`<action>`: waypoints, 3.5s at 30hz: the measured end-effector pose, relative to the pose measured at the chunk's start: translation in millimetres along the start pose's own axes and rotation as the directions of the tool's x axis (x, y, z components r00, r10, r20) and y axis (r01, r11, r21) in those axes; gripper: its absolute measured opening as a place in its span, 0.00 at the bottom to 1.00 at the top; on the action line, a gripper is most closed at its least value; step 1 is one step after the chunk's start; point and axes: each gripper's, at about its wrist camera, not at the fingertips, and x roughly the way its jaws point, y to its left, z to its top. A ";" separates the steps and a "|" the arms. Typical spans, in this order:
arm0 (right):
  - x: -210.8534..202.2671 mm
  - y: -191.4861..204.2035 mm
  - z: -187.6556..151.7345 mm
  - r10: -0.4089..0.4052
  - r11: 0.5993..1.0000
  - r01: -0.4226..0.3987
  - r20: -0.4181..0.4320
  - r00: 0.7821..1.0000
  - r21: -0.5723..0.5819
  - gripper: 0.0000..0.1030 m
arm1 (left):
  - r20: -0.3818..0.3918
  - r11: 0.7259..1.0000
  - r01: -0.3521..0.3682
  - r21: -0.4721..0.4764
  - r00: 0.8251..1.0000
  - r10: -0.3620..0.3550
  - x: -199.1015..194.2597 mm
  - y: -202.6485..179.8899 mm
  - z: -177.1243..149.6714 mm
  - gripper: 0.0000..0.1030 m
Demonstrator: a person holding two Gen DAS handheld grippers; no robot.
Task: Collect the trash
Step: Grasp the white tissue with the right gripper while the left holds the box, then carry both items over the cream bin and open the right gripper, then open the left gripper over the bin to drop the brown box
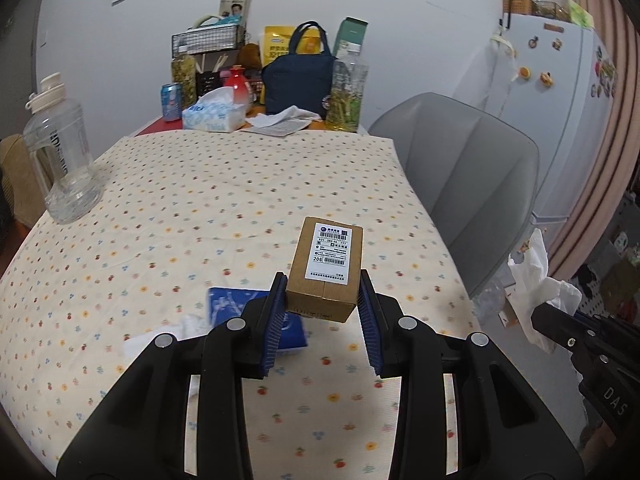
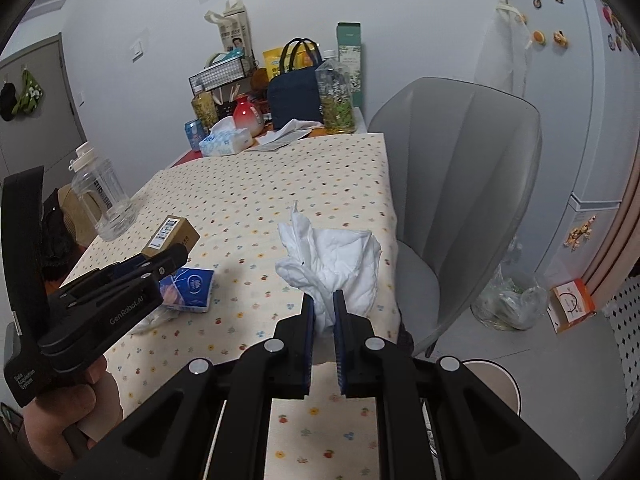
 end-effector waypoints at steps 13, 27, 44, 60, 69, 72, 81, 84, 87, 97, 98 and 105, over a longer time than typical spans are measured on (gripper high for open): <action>-13.2 -63.4 -13.7 -0.060 0.994 0.059 0.007 0.998 0.095 0.10 | -0.021 0.992 0.062 0.111 0.998 -0.060 8.1 -76.0 -0.5 0.34; -17.6 -135.8 -40.6 -0.127 0.970 0.128 -0.019 0.992 0.207 0.10 | -0.076 0.965 0.131 0.226 0.990 -0.116 28.6 -156.0 -12.2 0.34; 7.1 -215.3 -77.9 -0.202 0.912 0.231 -0.120 0.972 0.339 0.16 | -0.160 0.933 0.183 0.310 0.977 -0.138 61.1 -217.0 -30.2 0.34; 0.1 -256.4 -98.9 -0.260 0.868 0.298 -0.149 0.954 0.397 0.63 | -0.213 0.904 0.231 0.360 0.964 -0.162 75.9 -257.9 -45.9 0.34; -35.7 -267.5 -100.5 -0.313 0.852 0.331 -0.112 0.943 0.405 0.81 | -0.237 0.878 0.289 0.383 0.949 -0.209 75.1 -290.0 -53.8 0.34; -47.9 -273.6 -103.2 -0.340 0.838 0.354 -0.110 0.934 0.416 0.83 | -0.244 0.865 0.317 0.389 0.941 -0.234 72.9 -303.2 -55.2 0.34; -76.4 -296.3 -109.1 -0.409 0.786 0.414 -0.115 0.905 0.460 0.85 | -0.314 0.801 0.417 0.430 0.901 -0.300 68.5 -348.4 -72.4 0.36; -79.5 -298.8 -108.8 -0.417 0.780 0.419 -0.114 0.902 0.464 0.85 | -0.329 0.793 0.452 0.409 0.883 -0.334 66.6 -349.1 -73.5 0.61; -79.9 -298.4 -107.7 -0.417 0.780 0.417 -0.111 0.902 0.467 0.85 | -0.294 0.803 0.441 0.402 0.892 -0.343 62.2 -342.2 -67.8 0.77; -84.2 -281.6 -95.6 -0.413 0.797 0.406 -0.087 0.907 0.448 0.90 | -0.244 0.834 0.416 0.363 0.906 -0.346 49.8 -313.5 -46.5 0.94; -84.8 -277.9 -92.3 -0.410 0.801 0.402 -0.081 0.908 0.443 0.91 | -0.233 0.840 0.409 0.356 0.910 -0.344 47.5 -307.6 -43.6 0.94; -87.1 -249.6 -72.6 -0.391 0.835 0.373 -0.040 0.919 0.405 0.92 | -0.185 0.884 0.345 0.316 0.936 -0.300 40.5 -264.3 -22.1 0.94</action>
